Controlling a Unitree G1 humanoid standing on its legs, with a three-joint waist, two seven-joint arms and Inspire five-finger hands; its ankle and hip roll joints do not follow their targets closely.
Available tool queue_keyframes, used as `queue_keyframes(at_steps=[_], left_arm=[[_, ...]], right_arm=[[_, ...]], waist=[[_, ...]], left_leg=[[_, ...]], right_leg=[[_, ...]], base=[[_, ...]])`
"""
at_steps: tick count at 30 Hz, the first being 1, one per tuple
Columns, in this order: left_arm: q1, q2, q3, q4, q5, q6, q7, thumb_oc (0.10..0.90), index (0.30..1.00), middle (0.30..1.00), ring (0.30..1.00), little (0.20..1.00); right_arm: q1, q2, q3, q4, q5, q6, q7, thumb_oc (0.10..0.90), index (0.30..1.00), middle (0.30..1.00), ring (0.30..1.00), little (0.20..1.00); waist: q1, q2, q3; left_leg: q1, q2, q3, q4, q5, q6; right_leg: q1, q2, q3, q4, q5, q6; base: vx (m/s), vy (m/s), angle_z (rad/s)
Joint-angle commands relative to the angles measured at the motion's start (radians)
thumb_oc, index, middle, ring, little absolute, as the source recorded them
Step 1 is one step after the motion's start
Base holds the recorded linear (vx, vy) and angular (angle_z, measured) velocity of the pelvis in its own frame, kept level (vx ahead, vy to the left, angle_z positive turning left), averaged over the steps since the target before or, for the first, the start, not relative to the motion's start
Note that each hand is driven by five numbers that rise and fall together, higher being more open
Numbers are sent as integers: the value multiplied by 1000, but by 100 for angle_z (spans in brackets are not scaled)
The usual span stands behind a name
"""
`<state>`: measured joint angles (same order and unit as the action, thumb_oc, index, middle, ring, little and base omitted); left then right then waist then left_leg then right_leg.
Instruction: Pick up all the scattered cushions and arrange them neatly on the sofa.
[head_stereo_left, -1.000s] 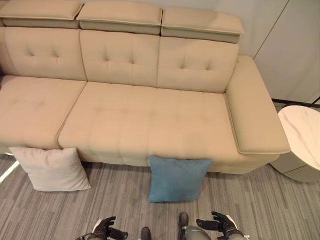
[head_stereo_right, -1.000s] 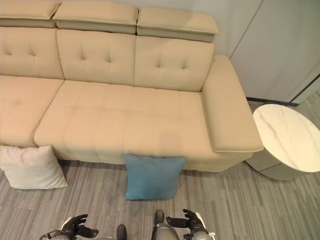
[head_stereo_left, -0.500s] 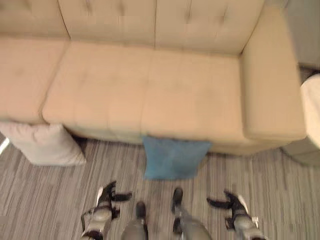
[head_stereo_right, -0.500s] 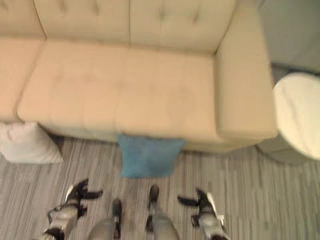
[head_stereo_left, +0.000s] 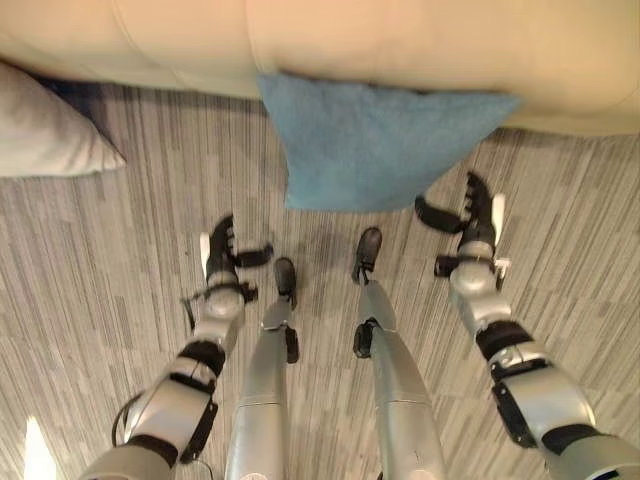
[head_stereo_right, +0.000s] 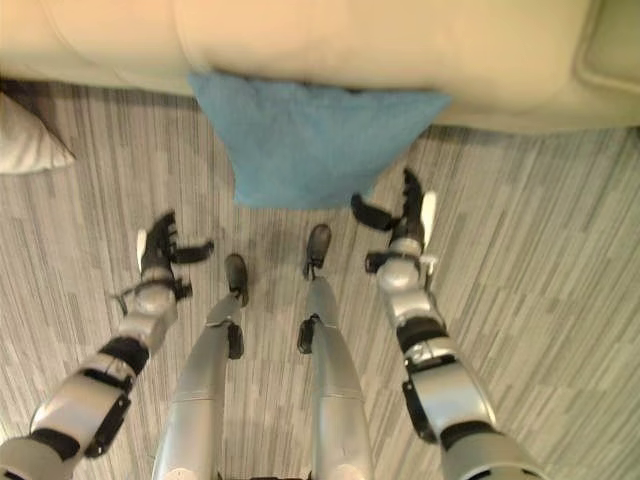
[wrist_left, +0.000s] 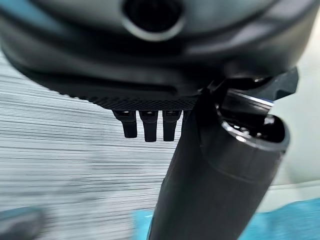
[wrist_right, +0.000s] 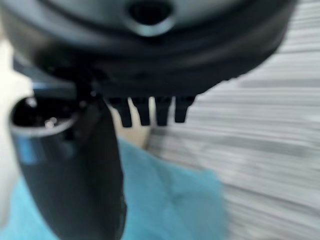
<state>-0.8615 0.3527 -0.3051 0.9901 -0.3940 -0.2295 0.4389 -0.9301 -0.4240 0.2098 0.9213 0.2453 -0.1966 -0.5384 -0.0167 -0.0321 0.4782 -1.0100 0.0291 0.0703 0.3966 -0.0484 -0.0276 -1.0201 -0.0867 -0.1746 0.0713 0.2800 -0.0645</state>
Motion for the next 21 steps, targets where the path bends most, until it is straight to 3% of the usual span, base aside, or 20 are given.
queue_keyframes(at_steps=[1, 7, 17, 18, 20, 21], left_arm=[[-8, 70, 0, -4, -24, -68, 57, 800, 900, 900, 900, 900], [-112, 121, -39, -102, -94, -95, -13, 800, 900, 900, 900, 900], [-176, 105, -85, -163, -116, -107, -58, 800, 900, 900, 900, 900], [-217, 45, -131, -227, -135, -114, -97, 800, 900, 900, 900, 900], [-228, 14, -143, -248, -148, -118, -108, 800, 900, 900, 900, 900], [-235, 1, -149, -258, -154, -118, -116, 800, 900, 900, 900, 900]], right_arm=[[30, -48, 21, -42, 13, -62, -115, 800, 900, 900, 900, 900], [-79, -79, 52, -74, 38, -73, -94, 800, 900, 900, 900, 900], [-141, -68, 105, -108, 51, -80, -39, 800, 900, 900, 900, 900], [-182, -18, 155, -168, 55, -88, 15, 800, 900, 900, 900, 900], [-194, 11, 175, -186, 61, -88, 43, 800, 900, 900, 900, 900], [-201, 20, 191, -195, 58, -87, 58, 775, 862, 862, 862, 862]], waist=[[-12, 26, -102], [-15, 35, -103], [-14, 41, -117], [-12, 45, -128], [-13, 45, -135], [-14, 44, -139]], left_leg=[[-33, -11, -44, -160, 60, -23], [-145, -21, -60, -104, 43, -8], [-187, -23, -62, -89, 39, -9], [-201, -26, -65, -88, 40, -10], [-207, -26, -63, -88, 40, -11], [-208, -27, -63, -90, 40, -11]], right_leg=[[-45, -37, 38, 216, -239, 177], [-158, -31, 48, 277, -258, 176], [-202, -33, 51, 292, -260, 177], [-219, -26, 55, 294, -260, 176], [-227, -27, 56, 294, -259, 177], [-228, -27, 56, 292, -257, 177]], base=[[-18, -34, -2], [13, -26, 3], [1, -3, 0], [13, -36, -1], [7, -21, 0], [0, 0, 0]])
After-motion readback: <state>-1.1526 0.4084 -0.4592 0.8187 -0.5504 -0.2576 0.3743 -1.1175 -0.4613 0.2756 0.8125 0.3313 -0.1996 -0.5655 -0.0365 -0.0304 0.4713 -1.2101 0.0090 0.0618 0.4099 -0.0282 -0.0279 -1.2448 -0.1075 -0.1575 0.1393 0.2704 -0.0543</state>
